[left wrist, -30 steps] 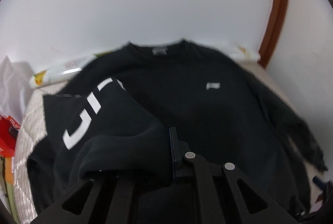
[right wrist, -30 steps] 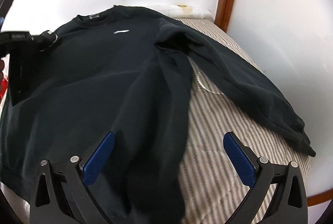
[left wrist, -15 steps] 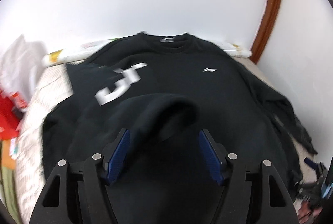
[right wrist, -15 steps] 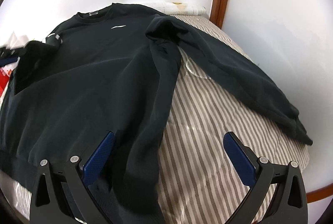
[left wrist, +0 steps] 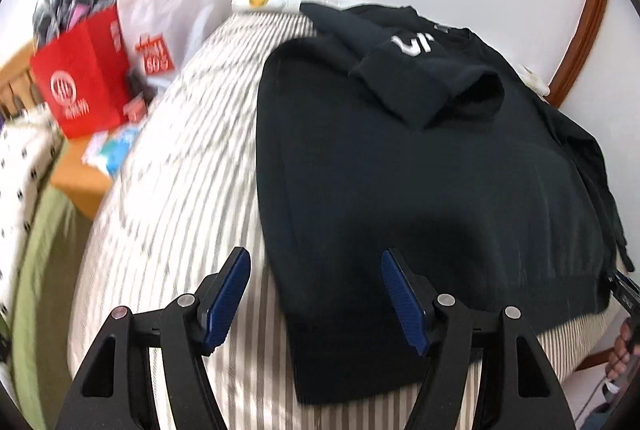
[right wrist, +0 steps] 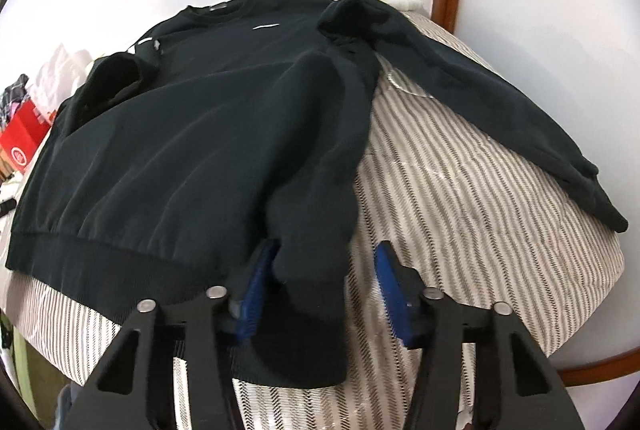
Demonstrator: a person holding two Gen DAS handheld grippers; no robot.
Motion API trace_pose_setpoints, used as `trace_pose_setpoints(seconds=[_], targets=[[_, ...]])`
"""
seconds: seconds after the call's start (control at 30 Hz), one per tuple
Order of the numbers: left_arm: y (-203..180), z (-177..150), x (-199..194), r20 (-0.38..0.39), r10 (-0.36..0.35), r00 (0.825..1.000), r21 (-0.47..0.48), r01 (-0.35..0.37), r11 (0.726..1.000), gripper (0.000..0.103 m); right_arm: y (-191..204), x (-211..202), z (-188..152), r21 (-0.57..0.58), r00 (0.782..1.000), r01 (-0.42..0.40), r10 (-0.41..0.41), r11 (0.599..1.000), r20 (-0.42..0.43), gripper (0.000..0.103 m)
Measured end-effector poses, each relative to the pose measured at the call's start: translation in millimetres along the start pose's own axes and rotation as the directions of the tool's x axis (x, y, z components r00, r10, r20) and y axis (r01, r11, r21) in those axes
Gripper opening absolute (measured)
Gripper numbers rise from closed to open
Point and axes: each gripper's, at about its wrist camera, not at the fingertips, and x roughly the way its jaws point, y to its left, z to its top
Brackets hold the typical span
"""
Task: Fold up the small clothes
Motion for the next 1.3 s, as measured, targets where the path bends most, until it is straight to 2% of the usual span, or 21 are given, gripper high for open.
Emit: trace_pose_setpoints(seconds=[0.07,0.13,0.23,0.27,0.37,0.47,0.5,0.63,0.8,1.1,1.13,1.2,1.3], targets=[[3.3,-10.7,-0.1,-0.013,-0.033,0.999,-0.011,0.032,0.999,0.065,3.5,-0.3,-2.1,-0.012,1.0,-0.007,0.007,1.0,0.012,0.041],[-0.1,-15.3,4.0,-0.017,-0.045,0.999,-0.011,0.045,0.999,0.065,6.0,1.3,-2.1,-0.016,1.0,-0.015,0.015,1.0,0.019,0.041],[-4.5,-16.3,8.6,-0.006,-0.026,1.0,-0.027,0.025,0.999,0.057,7.8,4.6,1.6,-0.017,0.999,-0.03,0.031,0.999,0.032,0.039],[-7.1,-16.4,9.0,-0.002,-0.013,1.0,-0.033,0.013,0.999,0.055,7.6,6.2,3.8,-0.017,0.999,-0.039,0.04,0.999,0.032,0.035],[-9.5,-16.8,7.7,0.011,-0.009,1.0,-0.044,0.009,0.999,0.037,4.7,6.0,6.9,-0.016,0.998,-0.057,0.057,0.998,0.03,0.021],[-11.1,-19.1,6.7,0.012,-0.052,0.999,-0.064,0.052,0.997,0.022,4.1,2.9,4.9,-0.042,0.997,-0.056,0.058,0.998,0.041,0.016],[-12.5,-19.7,5.2,0.016,-0.049,0.999,-0.058,0.05,0.997,0.02,4.7,0.7,3.5,-0.052,0.997,-0.057,0.06,0.997,0.044,0.015],[-16.4,-26.6,-3.4,0.032,-0.032,0.999,-0.024,0.032,0.999,0.019,5.1,-9.3,-0.4,-0.064,0.997,-0.055,0.059,0.996,0.054,0.013],[-9.8,-41.4,-19.5,0.02,-0.071,0.997,-0.013,0.071,0.997,0.019,-2.1,-20.1,-8.3,-0.085,0.996,-0.068,0.072,0.994,0.047,0.012],[-0.1,-81.1,-40.1,-0.018,-0.109,0.994,0.0,0.109,0.994,0.021,-1.6,-43.2,-34.4,-0.193,0.997,-0.074,0.075,0.978,-0.005,0.012],[-0.9,-80.9,-42.3,-0.006,-0.112,0.994,0.018,0.112,0.993,0.022,-0.3,-43.1,-34.0,-0.197,0.997,-0.072,0.072,0.978,-0.01,0.013],[0.0,-76.9,-42.4,-0.002,-0.102,0.995,0.028,0.102,0.994,0.031,1.4,-42.2,-31.3,-0.207,0.998,-0.064,0.061,0.976,-0.019,0.017],[7.5,-69.0,-43.5,0.004,-0.114,0.993,0.001,0.114,0.993,0.037,2.3,-47.3,-20.0,-0.205,1.0,-0.029,0.028,0.978,-0.008,0.025]])
